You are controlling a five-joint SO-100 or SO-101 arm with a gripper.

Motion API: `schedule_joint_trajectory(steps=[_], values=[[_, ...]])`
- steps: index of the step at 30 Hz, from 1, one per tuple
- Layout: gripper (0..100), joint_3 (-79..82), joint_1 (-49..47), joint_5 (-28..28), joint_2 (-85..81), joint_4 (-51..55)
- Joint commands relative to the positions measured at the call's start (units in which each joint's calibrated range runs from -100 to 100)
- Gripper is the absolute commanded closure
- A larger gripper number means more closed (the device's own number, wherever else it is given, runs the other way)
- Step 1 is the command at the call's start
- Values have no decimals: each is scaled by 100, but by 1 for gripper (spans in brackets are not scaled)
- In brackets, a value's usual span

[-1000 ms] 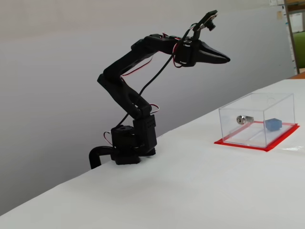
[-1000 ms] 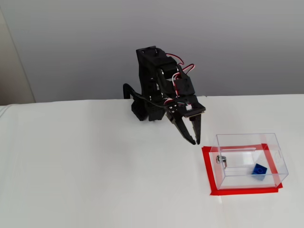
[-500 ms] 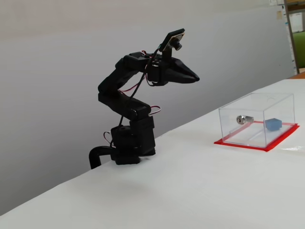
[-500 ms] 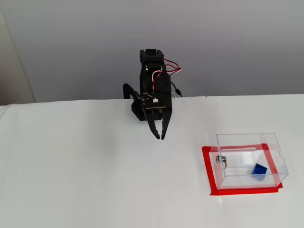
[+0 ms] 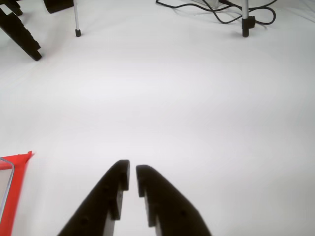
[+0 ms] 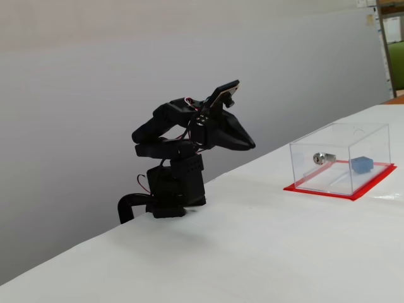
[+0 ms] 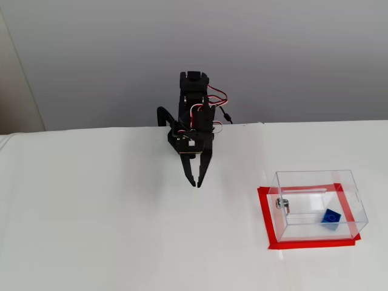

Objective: Pick the blue lego brick and place it into the transparent box

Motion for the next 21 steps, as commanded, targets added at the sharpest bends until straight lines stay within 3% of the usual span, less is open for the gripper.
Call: schedule_joint_trajectory(steps=[1,11,21], values=[[99,555,-2,9,-523,-34],[99,1803,-53,-17,-1023,-130],[99,2373,-216,29,-1023,-887]])
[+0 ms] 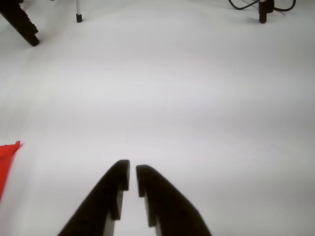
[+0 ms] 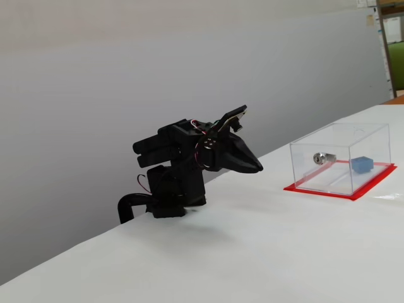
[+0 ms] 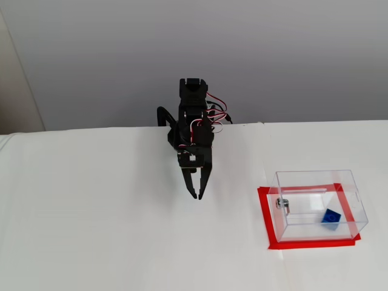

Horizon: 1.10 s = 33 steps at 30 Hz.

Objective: Pick the blue lego brick and place it into the transparent box

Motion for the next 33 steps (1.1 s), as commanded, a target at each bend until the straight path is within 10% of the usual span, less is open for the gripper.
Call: schedule_joint_trajectory(steps=[1,33], values=[[99,87,1,35,-84,-99],[99,87,-14,40,-101,1424]])
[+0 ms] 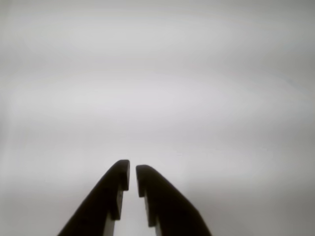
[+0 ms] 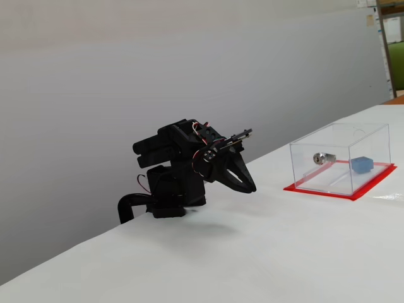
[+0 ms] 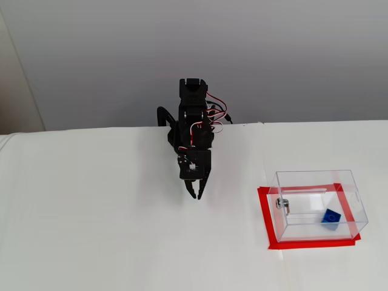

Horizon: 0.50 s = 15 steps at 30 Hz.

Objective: Pick the blue lego brick and place it into the transparent box

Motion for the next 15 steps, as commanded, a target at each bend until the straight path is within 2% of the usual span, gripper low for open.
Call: schedule_joint_trajectory(steps=[1,15], values=[[99,87,-39,15,-76,-16],[99,78,5,-16,-68,-16]])
